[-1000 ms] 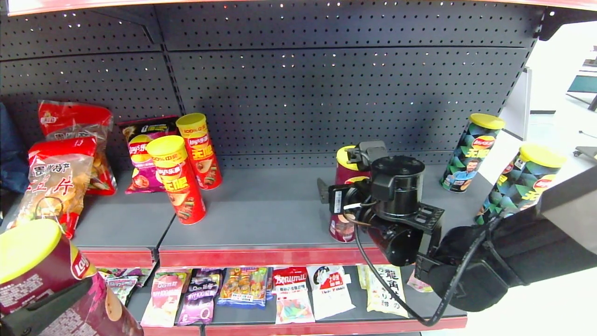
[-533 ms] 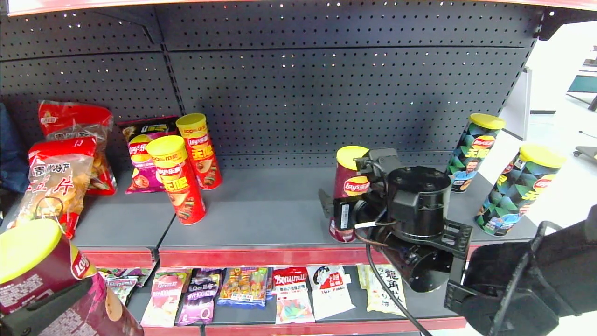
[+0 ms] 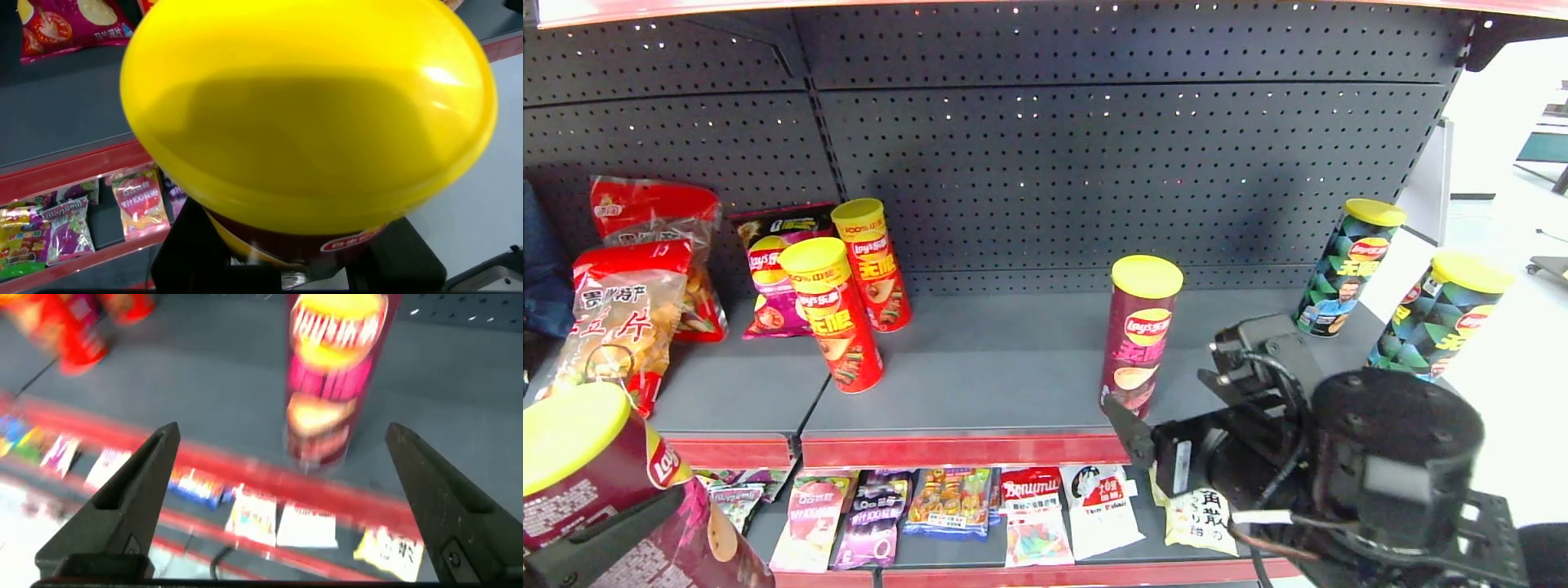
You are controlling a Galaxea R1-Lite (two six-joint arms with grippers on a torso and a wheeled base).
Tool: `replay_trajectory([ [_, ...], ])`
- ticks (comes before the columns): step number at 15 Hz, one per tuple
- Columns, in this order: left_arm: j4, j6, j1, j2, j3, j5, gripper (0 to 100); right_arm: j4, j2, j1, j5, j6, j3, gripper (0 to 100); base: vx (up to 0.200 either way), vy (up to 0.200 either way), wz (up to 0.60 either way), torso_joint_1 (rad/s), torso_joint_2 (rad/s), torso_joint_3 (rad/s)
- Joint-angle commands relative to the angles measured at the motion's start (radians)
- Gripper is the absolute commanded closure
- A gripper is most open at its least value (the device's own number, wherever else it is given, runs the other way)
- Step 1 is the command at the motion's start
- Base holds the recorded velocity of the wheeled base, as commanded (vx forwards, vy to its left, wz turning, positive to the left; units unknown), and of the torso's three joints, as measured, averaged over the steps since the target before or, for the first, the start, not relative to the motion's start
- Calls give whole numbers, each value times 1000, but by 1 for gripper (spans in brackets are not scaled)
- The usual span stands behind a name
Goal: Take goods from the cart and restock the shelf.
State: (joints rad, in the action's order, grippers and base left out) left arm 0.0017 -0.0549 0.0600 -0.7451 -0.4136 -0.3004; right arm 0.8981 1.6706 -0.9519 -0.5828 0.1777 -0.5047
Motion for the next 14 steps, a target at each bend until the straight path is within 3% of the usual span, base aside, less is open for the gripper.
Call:
replay_trajectory([
  [1,0,1,0,0,1,-5,100,1,-155,-31,8,-7,114,0,0,0,0,0,0,0],
  [3,0,0,0,0,1,-11,100,-1,-227,-10,24,-37,126,0,0,0,0,0,0,0],
  [6,0,0,0,-3,6,-36,100,-8,-351,205,155,-208,103,0,0,0,0,0,0,0],
  [10,-2,0,0,3,4,-40,100,-16,-407,420,155,-210,138,0,0,0,0,0,0,0],
  [14,-5,0,1,9,-4,-42,100,-18,-497,690,156,-211,235,0,0,0,0,0,0,0],
])
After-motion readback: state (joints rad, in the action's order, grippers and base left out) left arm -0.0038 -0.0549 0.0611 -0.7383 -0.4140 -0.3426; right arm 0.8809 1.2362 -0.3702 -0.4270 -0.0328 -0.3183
